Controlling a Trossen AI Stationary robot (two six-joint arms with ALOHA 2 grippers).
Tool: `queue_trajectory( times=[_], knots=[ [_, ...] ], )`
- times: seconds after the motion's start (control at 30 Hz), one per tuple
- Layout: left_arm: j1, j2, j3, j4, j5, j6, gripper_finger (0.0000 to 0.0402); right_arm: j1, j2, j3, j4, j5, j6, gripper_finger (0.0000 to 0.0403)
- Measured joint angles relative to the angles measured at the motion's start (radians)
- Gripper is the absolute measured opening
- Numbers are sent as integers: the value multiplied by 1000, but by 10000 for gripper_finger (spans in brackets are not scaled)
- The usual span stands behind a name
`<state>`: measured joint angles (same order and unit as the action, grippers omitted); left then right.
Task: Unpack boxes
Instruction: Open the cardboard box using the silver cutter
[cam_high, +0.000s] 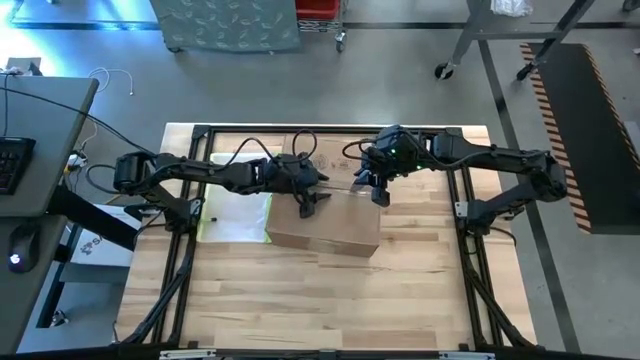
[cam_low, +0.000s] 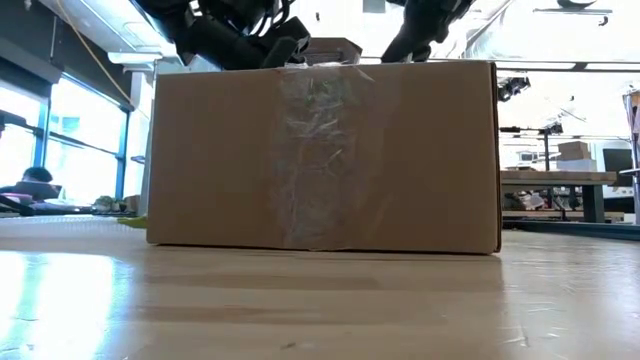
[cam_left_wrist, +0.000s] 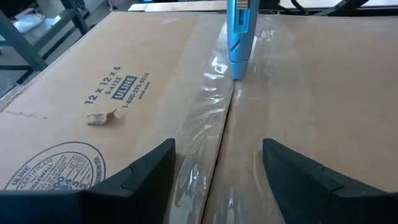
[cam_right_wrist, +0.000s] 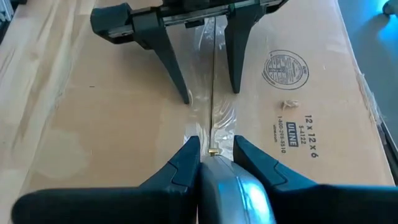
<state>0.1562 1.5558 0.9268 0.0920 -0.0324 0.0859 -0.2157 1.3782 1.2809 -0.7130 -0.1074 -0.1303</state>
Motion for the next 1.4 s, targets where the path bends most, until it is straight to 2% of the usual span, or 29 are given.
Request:
queue_trajectory(
  times=[0.2,0.37,0.87,1.1,1.4],
  knots=[
    [0,0,-1,-2,-1,-3,223,0,-6,0,-17,13,1,57],
    [0,1,0,-24,-2,-4,223,2,-36,18,-118,62,29,57],
    [-7,-1,-8,-79,27,4,223,3,-96,18,-256,129,73,57],
    [-11,0,-8,-90,62,4,223,3,-116,20,-354,208,161,57],
    [-10,-2,-6,-117,47,11,223,3,-169,16,-430,231,184,57]
  ],
)
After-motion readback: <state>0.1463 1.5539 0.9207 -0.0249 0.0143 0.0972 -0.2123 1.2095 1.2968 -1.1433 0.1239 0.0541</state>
